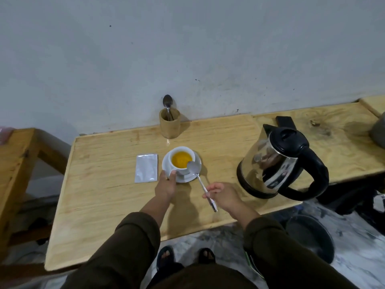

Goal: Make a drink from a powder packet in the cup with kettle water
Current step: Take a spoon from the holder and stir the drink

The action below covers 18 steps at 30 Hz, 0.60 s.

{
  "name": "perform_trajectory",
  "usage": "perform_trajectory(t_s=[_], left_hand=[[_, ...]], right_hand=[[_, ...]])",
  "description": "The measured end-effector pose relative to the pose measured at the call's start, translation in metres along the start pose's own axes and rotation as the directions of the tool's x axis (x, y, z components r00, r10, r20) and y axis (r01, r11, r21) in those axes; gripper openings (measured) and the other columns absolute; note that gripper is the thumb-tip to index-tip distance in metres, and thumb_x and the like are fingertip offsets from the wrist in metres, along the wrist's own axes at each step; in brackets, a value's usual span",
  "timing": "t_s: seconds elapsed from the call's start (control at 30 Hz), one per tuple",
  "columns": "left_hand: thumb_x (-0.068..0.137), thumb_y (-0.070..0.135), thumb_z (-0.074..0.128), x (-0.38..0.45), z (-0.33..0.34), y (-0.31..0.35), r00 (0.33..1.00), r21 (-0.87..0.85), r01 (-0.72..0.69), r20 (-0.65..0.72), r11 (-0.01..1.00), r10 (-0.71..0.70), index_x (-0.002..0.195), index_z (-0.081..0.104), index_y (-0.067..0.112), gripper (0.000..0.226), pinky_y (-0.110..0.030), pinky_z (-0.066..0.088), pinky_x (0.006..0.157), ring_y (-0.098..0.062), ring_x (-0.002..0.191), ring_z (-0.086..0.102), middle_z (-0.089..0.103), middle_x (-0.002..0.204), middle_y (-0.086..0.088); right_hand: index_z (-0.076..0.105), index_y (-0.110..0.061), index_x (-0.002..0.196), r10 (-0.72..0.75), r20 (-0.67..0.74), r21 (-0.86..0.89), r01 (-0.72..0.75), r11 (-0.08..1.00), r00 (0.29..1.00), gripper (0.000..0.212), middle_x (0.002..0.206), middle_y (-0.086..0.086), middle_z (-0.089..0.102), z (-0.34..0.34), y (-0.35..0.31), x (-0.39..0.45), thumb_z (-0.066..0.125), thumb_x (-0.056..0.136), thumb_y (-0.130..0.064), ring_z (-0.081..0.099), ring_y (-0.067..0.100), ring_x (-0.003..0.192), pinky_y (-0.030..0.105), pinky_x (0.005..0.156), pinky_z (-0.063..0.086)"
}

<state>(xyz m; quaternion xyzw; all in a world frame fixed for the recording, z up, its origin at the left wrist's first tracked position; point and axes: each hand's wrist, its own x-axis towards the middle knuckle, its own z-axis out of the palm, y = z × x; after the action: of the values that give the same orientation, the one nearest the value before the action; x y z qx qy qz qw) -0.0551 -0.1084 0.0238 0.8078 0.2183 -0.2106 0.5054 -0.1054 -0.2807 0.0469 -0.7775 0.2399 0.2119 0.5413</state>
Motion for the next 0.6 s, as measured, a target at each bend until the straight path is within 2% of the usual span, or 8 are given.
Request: perform_trajectory(t_s=[0.07, 0.13, 0.23, 0.3, 0.37, 0.47, 0.53, 0.6], left_hand=[[0.099, 0.048, 0.031, -0.002, 0.002, 0.0, 1.0, 0.009, -0.011, -0.02, 1.0, 0.011, 0.154, 0.018, 0.012, 0.066, -0.037, 0.024, 0.116, -0.032, 0.145, 0.03, 0.027, 0.159, -0.009], [0.101, 0.045, 0.028, -0.003, 0.007, -0.003, 0.999, 0.016, -0.006, -0.038, 1.0, 0.007, 0.154, 0.018, 0.012, 0.064, -0.036, 0.024, 0.116, -0.031, 0.145, 0.029, 0.027, 0.16, -0.009], [0.102, 0.041, 0.027, -0.003, 0.008, -0.003, 0.998, 0.025, -0.017, -0.053, 1.0, 0.018, 0.154, 0.019, 0.01, 0.061, -0.034, 0.023, 0.116, -0.03, 0.146, 0.028, 0.025, 0.16, -0.009], [0.102, 0.04, 0.027, -0.001, 0.011, -0.003, 0.997, 0.022, -0.019, -0.074, 1.0, 0.021, 0.154, 0.019, 0.009, 0.061, -0.034, 0.022, 0.116, -0.03, 0.146, 0.027, 0.025, 0.16, -0.009], [0.103, 0.039, 0.026, -0.001, 0.013, -0.004, 0.996, 0.023, -0.017, -0.091, 1.0, 0.019, 0.153, 0.02, 0.009, 0.06, -0.033, 0.022, 0.116, -0.029, 0.147, 0.027, 0.025, 0.16, -0.009], [0.103, 0.039, 0.026, 0.0, 0.016, -0.004, 0.994, 0.025, -0.013, -0.109, 1.0, 0.015, 0.153, 0.02, 0.01, 0.059, -0.033, 0.022, 0.116, -0.029, 0.147, 0.027, 0.025, 0.16, -0.009], [0.103, 0.04, 0.026, 0.001, 0.017, -0.004, 0.994, 0.029, -0.002, -0.113, 1.0, 0.005, 0.153, 0.021, 0.011, 0.059, -0.034, 0.022, 0.116, -0.029, 0.146, 0.027, 0.025, 0.16, -0.009], [0.102, 0.041, 0.025, 0.001, 0.017, -0.004, 0.993, 0.032, 0.012, -0.12, 0.999, -0.008, 0.153, 0.021, 0.012, 0.059, -0.034, 0.022, 0.116, -0.029, 0.146, 0.027, 0.026, 0.16, -0.008]], right_hand=[[0.059, -0.022, 0.068, 0.01, -0.05, 0.058, -0.007, 0.998, 0.999, 0.027, 0.062, -0.006, 0.069, -0.003, 0.005, 0.005, 0.061, 0.083, 0.001, 0.064, 0.02, 0.085, 0.032, 0.085, 0.048], [0.059, -0.022, 0.068, 0.013, -0.095, 0.097, -0.004, 0.995, 0.995, 0.028, 0.067, -0.001, 0.066, -0.009, 0.009, 0.012, 0.062, 0.082, 0.002, 0.061, 0.02, 0.079, 0.03, 0.08, 0.047], [0.062, -0.016, 0.073, 0.017, -0.188, 0.097, 0.001, 0.995, 0.982, 0.018, 0.072, 0.0, 0.061, -0.013, 0.008, 0.025, 0.064, 0.081, 0.0, 0.056, 0.021, 0.081, 0.029, 0.075, 0.044], [0.063, -0.015, 0.077, 0.04, -0.245, 0.042, -0.03, 0.999, 0.969, 0.015, 0.079, 0.003, 0.062, -0.016, 0.006, 0.037, 0.059, 0.083, -0.001, 0.055, 0.022, 0.082, 0.028, 0.072, 0.044], [0.065, -0.015, 0.077, 0.065, -0.311, -0.023, -0.076, 0.997, 0.948, 0.018, 0.09, 0.009, 0.066, -0.02, 0.003, 0.049, 0.054, 0.083, -0.003, 0.059, 0.025, 0.086, 0.03, 0.073, 0.05], [0.071, -0.016, 0.09, 0.064, -0.268, -0.135, -0.103, 0.985, 0.961, 0.018, 0.108, 0.014, 0.069, -0.026, 0.002, 0.066, 0.055, 0.085, -0.01, 0.06, 0.023, 0.089, 0.033, 0.086, 0.052], [0.07, -0.012, 0.103, 0.058, -0.224, -0.183, -0.101, 0.978, 0.973, 0.023, 0.115, 0.013, 0.068, -0.028, 0.004, 0.075, 0.055, 0.086, -0.013, 0.063, 0.025, 0.098, 0.031, 0.09, 0.05], [0.069, -0.011, 0.108, 0.063, -0.224, -0.186, -0.106, 0.977, 0.972, 0.026, 0.117, 0.013, 0.067, -0.029, 0.003, 0.081, 0.055, 0.086, -0.014, 0.062, 0.028, 0.109, 0.031, 0.09, 0.05]])
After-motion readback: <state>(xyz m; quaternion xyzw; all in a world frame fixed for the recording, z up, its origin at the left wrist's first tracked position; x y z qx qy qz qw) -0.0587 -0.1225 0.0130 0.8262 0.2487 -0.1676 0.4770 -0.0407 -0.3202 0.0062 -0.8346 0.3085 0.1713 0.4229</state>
